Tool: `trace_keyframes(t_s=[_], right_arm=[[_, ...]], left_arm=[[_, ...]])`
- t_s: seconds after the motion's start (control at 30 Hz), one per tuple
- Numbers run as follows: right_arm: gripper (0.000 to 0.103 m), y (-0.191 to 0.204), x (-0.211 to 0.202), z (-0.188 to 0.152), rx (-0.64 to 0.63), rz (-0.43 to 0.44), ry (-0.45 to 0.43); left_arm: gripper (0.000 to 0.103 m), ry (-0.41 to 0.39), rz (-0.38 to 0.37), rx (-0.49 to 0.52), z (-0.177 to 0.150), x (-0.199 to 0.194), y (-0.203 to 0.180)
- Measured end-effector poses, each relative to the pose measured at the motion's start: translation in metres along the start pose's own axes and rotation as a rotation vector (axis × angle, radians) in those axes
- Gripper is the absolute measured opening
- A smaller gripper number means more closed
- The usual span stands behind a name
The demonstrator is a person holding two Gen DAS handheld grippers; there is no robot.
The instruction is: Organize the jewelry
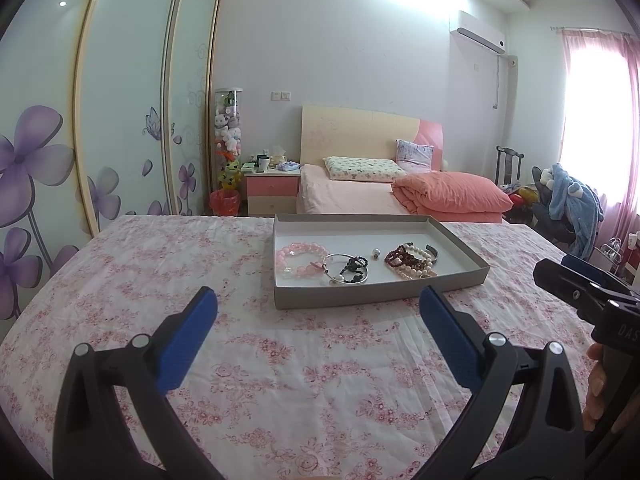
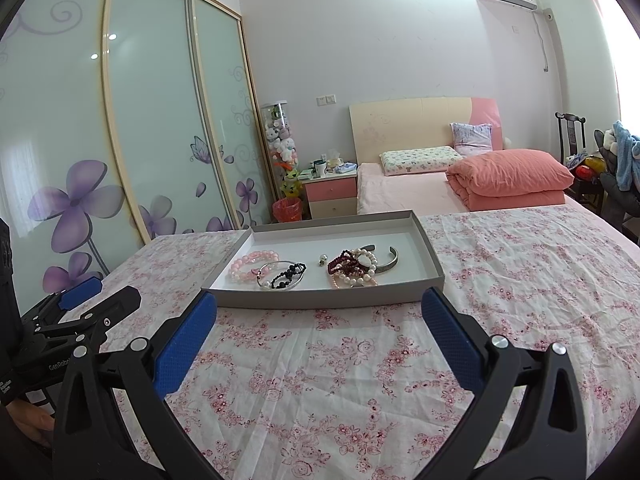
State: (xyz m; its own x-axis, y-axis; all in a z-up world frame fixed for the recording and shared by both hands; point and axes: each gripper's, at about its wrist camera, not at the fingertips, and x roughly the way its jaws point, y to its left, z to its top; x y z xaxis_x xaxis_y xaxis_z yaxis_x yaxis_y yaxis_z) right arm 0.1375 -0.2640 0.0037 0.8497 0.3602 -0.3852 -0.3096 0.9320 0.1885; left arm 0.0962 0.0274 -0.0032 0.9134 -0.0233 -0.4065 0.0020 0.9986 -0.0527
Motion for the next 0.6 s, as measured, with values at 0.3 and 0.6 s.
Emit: trace_keyframes(t_s=[0.3, 0.6], right_arm=[[0.101, 0.0, -0.0001, 0.0, 0.0, 0.0, 0.0], [0.101, 0.0, -0.0004, -0.0001, 0.0, 0.0, 0.0]], left_arm=[[0.099, 0.002, 0.003, -0.001, -0.0014, 0.001, 0.0014], [0.099, 0.0, 0.01, 0.002, -0.0025, 0.0007, 0.002]])
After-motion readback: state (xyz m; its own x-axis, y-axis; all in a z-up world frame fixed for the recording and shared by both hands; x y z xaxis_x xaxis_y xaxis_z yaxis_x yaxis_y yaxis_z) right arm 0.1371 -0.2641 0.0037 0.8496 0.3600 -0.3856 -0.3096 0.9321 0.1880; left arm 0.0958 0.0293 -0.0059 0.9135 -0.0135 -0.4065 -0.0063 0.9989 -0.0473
